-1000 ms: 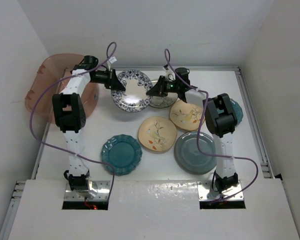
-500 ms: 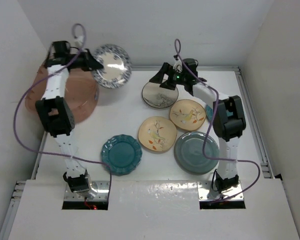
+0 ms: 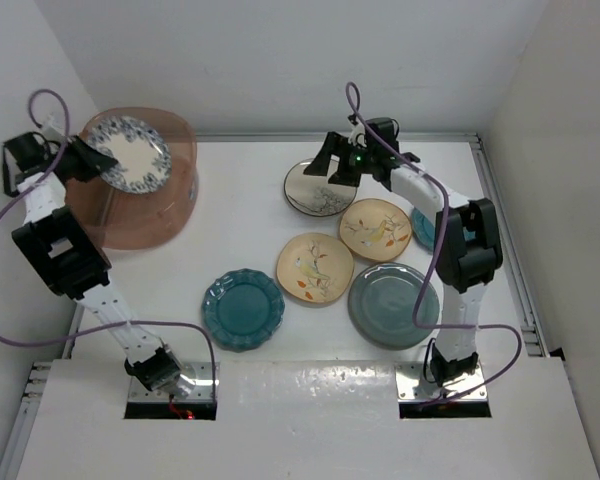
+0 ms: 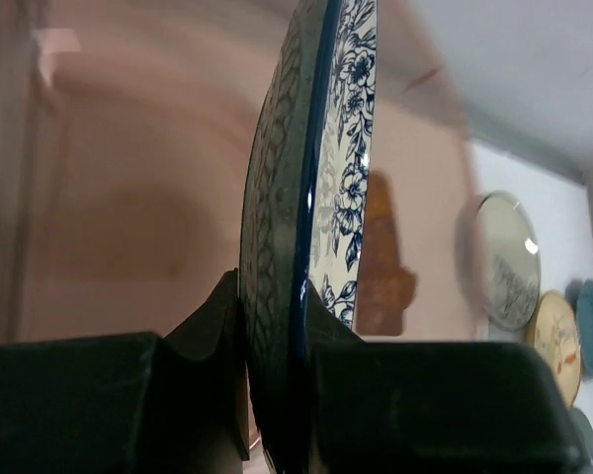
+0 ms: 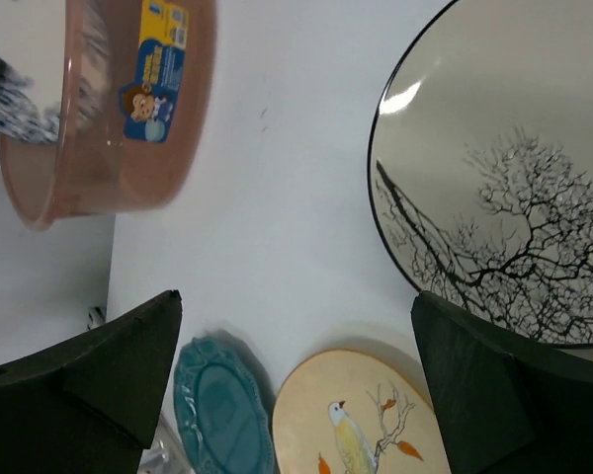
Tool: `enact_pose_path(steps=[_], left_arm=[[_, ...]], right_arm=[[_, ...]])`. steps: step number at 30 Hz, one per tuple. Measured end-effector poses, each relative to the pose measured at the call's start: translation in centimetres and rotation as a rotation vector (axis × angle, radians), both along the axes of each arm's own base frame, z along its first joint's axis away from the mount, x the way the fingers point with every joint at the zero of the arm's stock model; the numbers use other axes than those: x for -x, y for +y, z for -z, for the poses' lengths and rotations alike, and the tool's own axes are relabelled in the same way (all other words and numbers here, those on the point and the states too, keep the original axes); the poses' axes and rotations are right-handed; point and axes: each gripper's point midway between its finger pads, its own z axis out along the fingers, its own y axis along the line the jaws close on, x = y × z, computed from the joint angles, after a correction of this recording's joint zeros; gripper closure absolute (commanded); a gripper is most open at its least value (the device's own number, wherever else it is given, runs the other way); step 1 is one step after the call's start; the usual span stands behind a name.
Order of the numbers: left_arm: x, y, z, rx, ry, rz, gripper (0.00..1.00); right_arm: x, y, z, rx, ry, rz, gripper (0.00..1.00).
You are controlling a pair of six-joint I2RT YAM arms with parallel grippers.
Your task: Place the plates into the plastic bin on the countertop
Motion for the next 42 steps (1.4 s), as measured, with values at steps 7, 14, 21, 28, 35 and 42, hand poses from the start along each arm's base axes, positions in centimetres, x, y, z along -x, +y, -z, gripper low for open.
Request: enact_pose_path(steps=[7,14,21,28,35,42], left_arm=[[-0.9,-3.9,13.4,0.075,0.287,0.045,0.86],[-0.6,-3.2,14.6,0.04,0.301,0.034,0.44],[1.1,-1.5,17.3,-0.062,0.421,-0.041,0.0],[-0.2,1.1,15.0,-0.275,0.439,-0.11,0.0],[-2.9,-0.9,5.9,-0.588,0.291,-0.082,0.0],[-4.3,-10.3,-3.1,-0.716,0.052,0.178,0.0]], right_arm=[[-4.1,-3.6,-0.1,0.032,0.064,0.174,0.26],[-7.6,-11.1,4.4,0.059,0.168,0.397,0.31],[-7.3,-14.4,13.0,0.122,0.366,0.496,0.34],[-8.5,-12.8,14.3,0.071,0.381,0.456,0.47],[-8.9,-8.8,14.9,-0.03,0.384,0.355,0.83],[-8.4,-5.2,14.3,-0.135,0.374,0.268,1.0]])
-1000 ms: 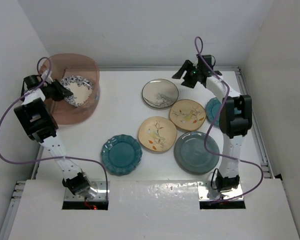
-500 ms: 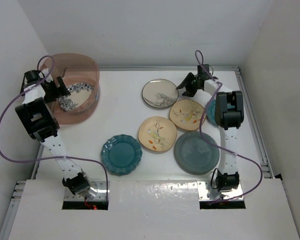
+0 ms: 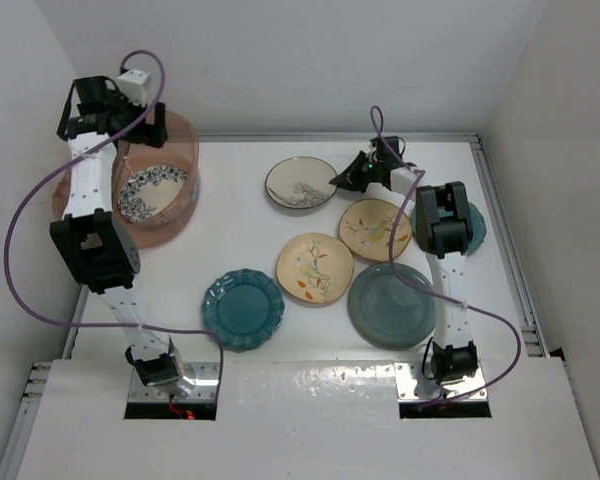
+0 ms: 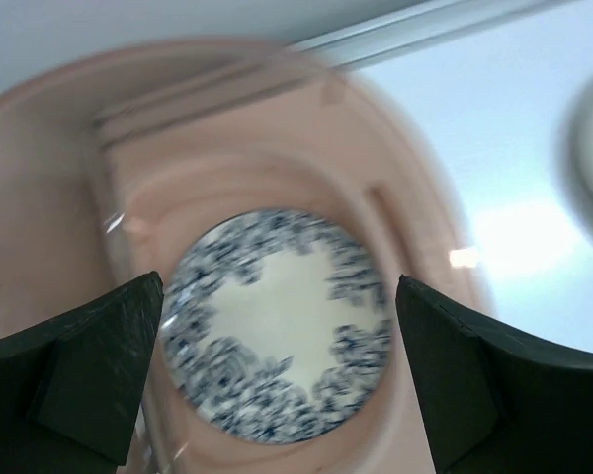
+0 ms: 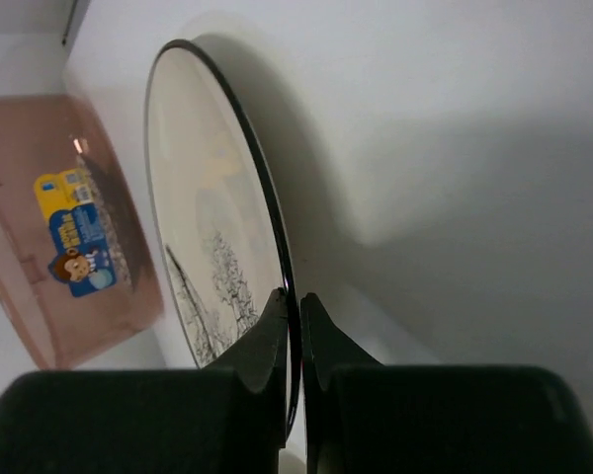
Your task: Place the plates into the plastic bin on the countertop
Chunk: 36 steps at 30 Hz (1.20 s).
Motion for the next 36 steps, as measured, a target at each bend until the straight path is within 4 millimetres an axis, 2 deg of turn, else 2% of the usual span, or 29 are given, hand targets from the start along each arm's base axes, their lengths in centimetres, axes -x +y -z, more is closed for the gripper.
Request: enact_pose_path(steps=[2,3,5,8,10,11,13,15,17,21,24,25,27,28,31,34,36], left_arm=[[0.1,-4.3,-0.3,0.016,0.008,0.121,0.0],[0.4,-7.9,0.0,0.042,0.025,0.215,0.0],[1.1,-12.6,0.7,0.096,0.06,0.331,0.0],[2.4,-19.8,2.3,0.222,0.131,0.513,0.0],[2.8,-22.8,3.6,0.305,0.184,0.578,0.0],[2.8,-23.6,4.4,0.338,0.208,0.593,0.0],[2.8,-24.2,5.9,0.391,0.256,0.594,0.0],[2.2,-24.0,7.0,0.409,0.276,0.57,0.0],[1.7,-23.8,6.9,0.425,0.268,0.55,0.0],[0.6,-23.7,6.0,0.445,0.216,0.537,0.01],[0.7,-24.2,5.9,0.485,0.218,0.55,0.09],[0.9,-24.5,6.0,0.506,0.224,0.564,0.25],[1.6,-24.9,6.2,0.555,0.248,0.588,0.47],[1.9,-25.0,6.2,0.587,0.26,0.597,0.63],[3.2,-24.8,5.5,0.702,0.303,0.636,0.88],[4.3,-24.7,5.1,0.792,0.351,0.652,1.0],[4.6,-24.5,5.3,0.821,0.377,0.633,1.0]], right_arm=[[-0.1,0.6,-0.8,-0.02,-0.022,-0.004,1.0],[0.0,0.9,-1.4,-0.026,-0.037,-0.008,1.0],[0.2,1.7,-3.0,-0.033,-0.066,-0.016,1.0],[0.9,2.8,-6.5,-0.021,-0.135,-0.035,1.0],[1.5,3.7,-9.1,-0.025,-0.188,-0.057,1.0],[1.8,4.4,-10.8,-0.035,-0.222,-0.073,1.0],[2.3,5.5,-13.9,-0.059,-0.288,-0.105,1.0],[2.8,6.6,-17.0,-0.09,-0.359,-0.137,1.0],[3.4,7.4,-18.9,-0.101,-0.409,-0.155,1.0],[4.1,8.5,-20.3,-0.154,-0.451,-0.189,1.0],[4.5,8.9,-20.2,-0.186,-0.436,-0.191,1.0],[4.6,9.0,-20.3,-0.198,-0.433,-0.194,1.0],[4.6,9.0,-20.6,-0.207,-0.442,-0.196,1.0],[4.5,9.0,-20.6,-0.203,-0.452,-0.2,1.0],[3.9,8.3,-19.9,-0.192,-0.462,-0.196,1.0],[3.4,8.2,-18.3,-0.181,-0.461,-0.205,1.0],[3.5,8.5,-17.4,-0.182,-0.453,-0.216,0.92]])
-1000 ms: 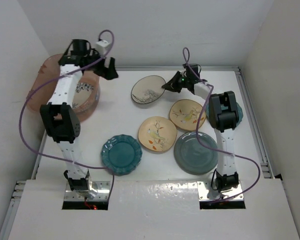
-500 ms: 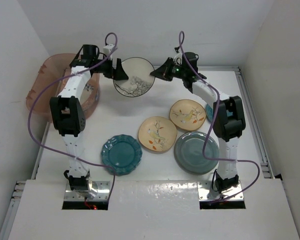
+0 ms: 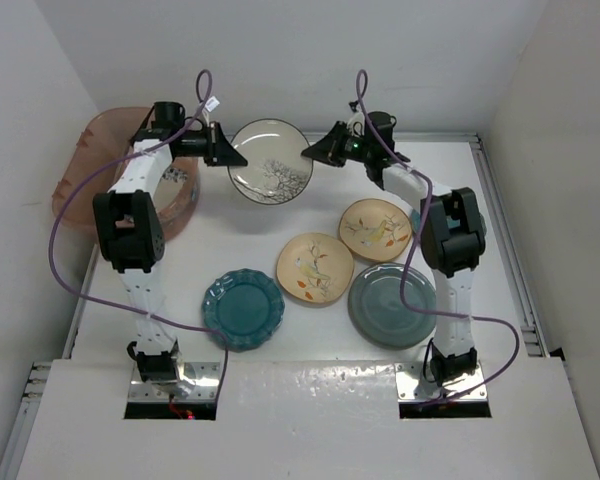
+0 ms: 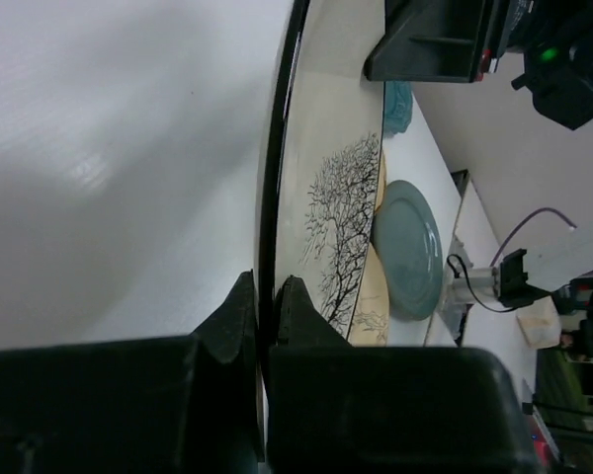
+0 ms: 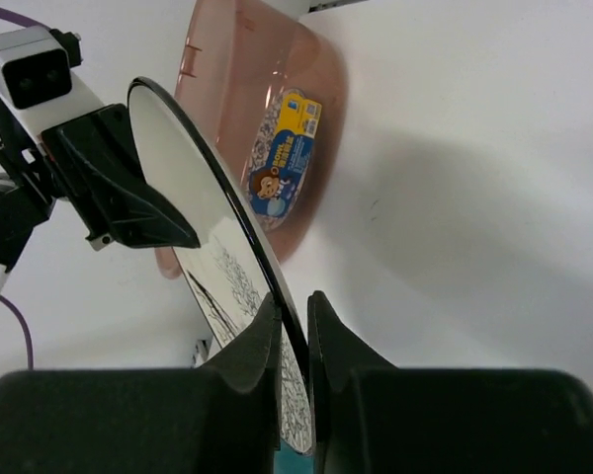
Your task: Place the plates into the plastic bin on the countertop
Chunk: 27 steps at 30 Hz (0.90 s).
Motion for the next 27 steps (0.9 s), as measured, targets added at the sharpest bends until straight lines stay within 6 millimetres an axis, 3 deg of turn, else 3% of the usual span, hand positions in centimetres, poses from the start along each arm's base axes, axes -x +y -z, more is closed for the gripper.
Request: enact_pose_path(steps=[1,3,5,7,9,11,12,15,18,20,21,23,27], left_arm=[[0.1,0.2,0.1,0.004,0.014,-0.005,1.0],[-0.1,0.6,0.2,0.0,0.002,-0.009,1.0],[-0.5,1.2,0.1,-0.002,-0.014,-0.023,1.0],[-1.0,1.7,-0.4,0.012,-0.019,-0.041,1.0],[-2.1,3.3,-1.7,0.053,-0.041,-0.08,1.0],[-3.5,6.3,-3.6,0.102,-0.076,-0.142,1.0],[-4.2,8.8,-4.6,0.123,-0.103,-0.192,1.0],[-4.8,19.1,-7.2,0.133,-0.182,-0.391,1.0],[-3.0,28.7,-8.1,0.091,-0.225,-0.595,1.0],[-1.2,33.2,-7.5,0.057,-0.218,-0.708,1.0],[-0.4,34.8,-6.7,0.032,-0.214,-0.755,1.0],[0.6,36.1,-4.6,-0.011,-0.175,-0.812,1.0],[1.0,35.2,1.3,-0.083,-0.048,-0.844,1.0]], right_arm=[[0.0,0.1,0.2,0.0,0.002,-0.002,0.71],[0.2,0.5,0.3,-0.011,0.026,0.002,0.48],[0.2,0.8,-0.1,-0.025,0.033,0.003,0.13],[0.0,1.0,-0.6,-0.033,0.033,0.01,0.01],[-0.2,1.1,-1.0,-0.031,0.03,0.019,0.01],[-0.5,0.8,-0.9,-0.026,0.034,0.034,0.01],[-0.7,0.5,-0.7,-0.02,0.04,0.047,0.01],[-0.3,-1.0,1.0,0.008,0.083,0.084,0.01],[0.9,-2.3,3.0,0.045,0.14,0.101,0.01],[1.4,-2.9,4.1,0.066,0.169,0.105,0.01],[1.7,-3.0,4.6,0.076,0.182,0.106,0.01],[1.9,-3.1,5.0,0.085,0.198,0.106,0.01],[2.1,-3.2,5.1,0.089,0.212,0.109,0.02]])
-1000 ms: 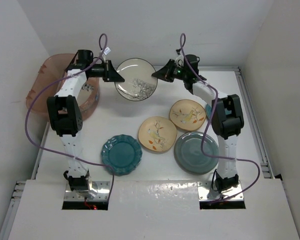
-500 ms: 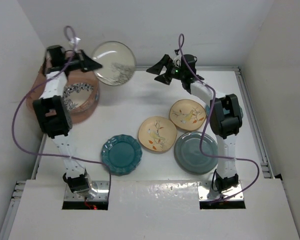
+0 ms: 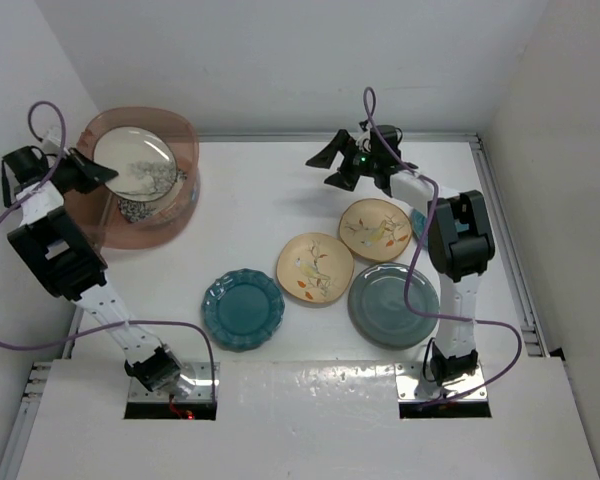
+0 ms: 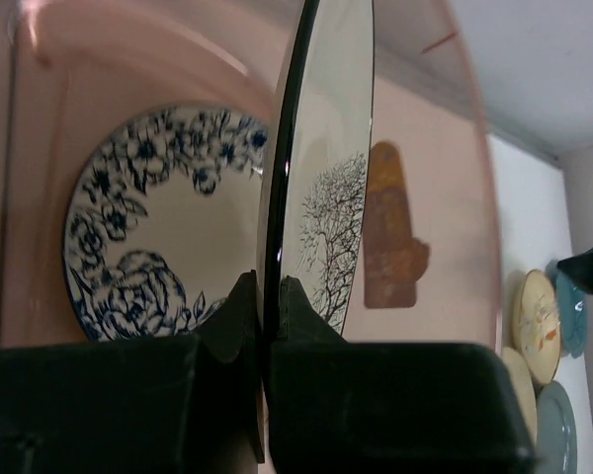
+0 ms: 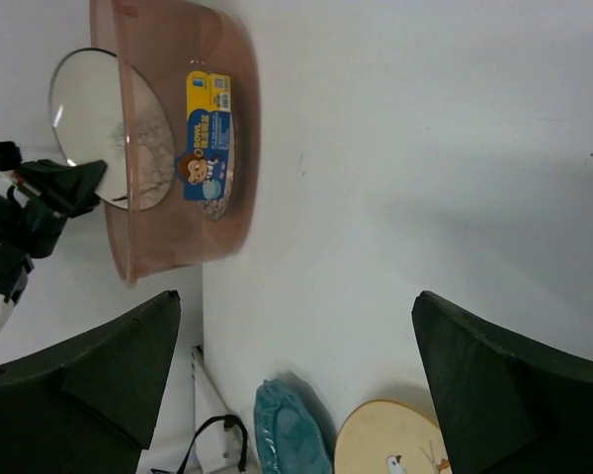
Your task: Place the plates into the plastic bin on the countertop
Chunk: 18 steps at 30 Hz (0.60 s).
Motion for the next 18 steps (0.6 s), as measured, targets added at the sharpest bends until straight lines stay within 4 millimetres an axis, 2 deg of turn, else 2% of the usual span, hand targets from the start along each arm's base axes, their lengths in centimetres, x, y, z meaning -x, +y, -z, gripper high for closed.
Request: enact_pose_path(steps=[3,6,9,10,11,13,14,16,18], left_arm=[[0.0,-1.0,3.3,0.003,0.083,0.008,1.0],[-0.2,-1.1,5.5,-0.006,0.127,0.006,1.0],[0.0,-1.0,7.4,-0.029,0.166,0.008,0.9],[0.1,-0.9,8.0,-0.038,0.18,0.008,0.79],[0.2,-0.9,8.7,-0.047,0.199,0.009,0.72],[0.3,-1.2,9.9,-0.05,0.225,0.021,0.64],[0.4,-1.4,10.5,-0.049,0.244,0.021,0.56],[0.7,-1.7,11.6,-0.052,0.278,0.028,0.51],[1.0,-1.6,12.7,-0.064,0.312,0.024,0.37]], right_arm=[[0.0,-0.6,0.1,0.009,0.009,0.006,0.03],[0.1,-1.5,0.5,0.033,0.019,0.008,0.03],[0.4,-2.6,0.9,0.063,0.034,0.009,0.03],[0.5,-2.9,1.0,0.073,0.041,0.011,0.03],[0.7,-3.4,1.1,0.081,0.048,0.014,0.03],[1.2,-4.3,1.4,0.096,0.061,0.023,0.04],[1.6,-4.7,1.5,0.102,0.069,0.027,0.04],[2.3,-5.5,1.7,0.115,0.085,0.033,0.04],[2.6,-6.2,1.7,0.123,0.091,0.04,0.04]])
